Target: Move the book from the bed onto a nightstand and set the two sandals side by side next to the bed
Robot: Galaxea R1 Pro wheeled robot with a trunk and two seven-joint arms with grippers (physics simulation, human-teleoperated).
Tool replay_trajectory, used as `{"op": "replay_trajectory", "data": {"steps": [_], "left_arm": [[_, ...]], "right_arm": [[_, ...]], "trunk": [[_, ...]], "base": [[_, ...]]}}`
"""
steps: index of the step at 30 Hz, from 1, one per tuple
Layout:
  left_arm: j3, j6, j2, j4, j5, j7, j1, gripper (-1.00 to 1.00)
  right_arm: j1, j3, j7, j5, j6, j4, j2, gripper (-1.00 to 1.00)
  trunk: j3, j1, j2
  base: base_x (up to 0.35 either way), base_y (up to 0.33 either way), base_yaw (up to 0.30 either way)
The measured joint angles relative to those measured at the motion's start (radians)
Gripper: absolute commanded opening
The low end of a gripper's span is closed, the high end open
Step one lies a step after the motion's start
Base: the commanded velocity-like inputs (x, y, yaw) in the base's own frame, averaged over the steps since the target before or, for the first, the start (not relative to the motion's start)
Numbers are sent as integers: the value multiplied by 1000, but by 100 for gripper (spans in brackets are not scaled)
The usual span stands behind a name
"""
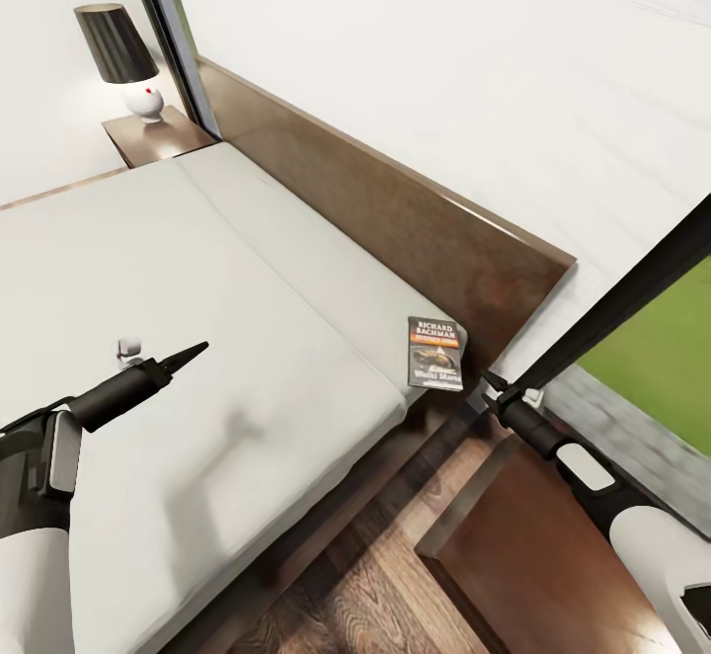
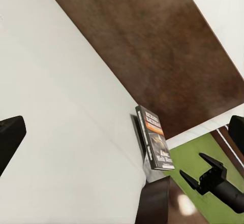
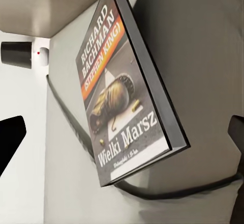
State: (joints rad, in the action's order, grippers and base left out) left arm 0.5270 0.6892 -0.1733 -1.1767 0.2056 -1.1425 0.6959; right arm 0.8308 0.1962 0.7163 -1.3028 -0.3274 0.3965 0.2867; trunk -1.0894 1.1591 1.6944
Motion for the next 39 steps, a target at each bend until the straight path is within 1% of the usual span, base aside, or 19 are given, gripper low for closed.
{"op": "replay_trajectory", "data": {"steps": [7,23,34,39], "left_arm": [[0,0,0,0,0,0,0,100],[0,-1,1,0,0,0,0,100],[-1,-1,3,0,0,0,0,100],[0,-1,3,0,0,0,0,100]], "right_arm": [[0,0,0,0,0,-2,-1,100],[0,0,0,0,1,-5,-1,100],[0,0,0,0,6,-4,-2,100],[0,0,0,0,6,-3,-9,100]], "trunk": [[0,0,0],[-50,61,112],[-50,61,112],[-50,61,112]], "base": [[0,0,0],[0,0,0],[0,0,0],[0,0,0]]}}
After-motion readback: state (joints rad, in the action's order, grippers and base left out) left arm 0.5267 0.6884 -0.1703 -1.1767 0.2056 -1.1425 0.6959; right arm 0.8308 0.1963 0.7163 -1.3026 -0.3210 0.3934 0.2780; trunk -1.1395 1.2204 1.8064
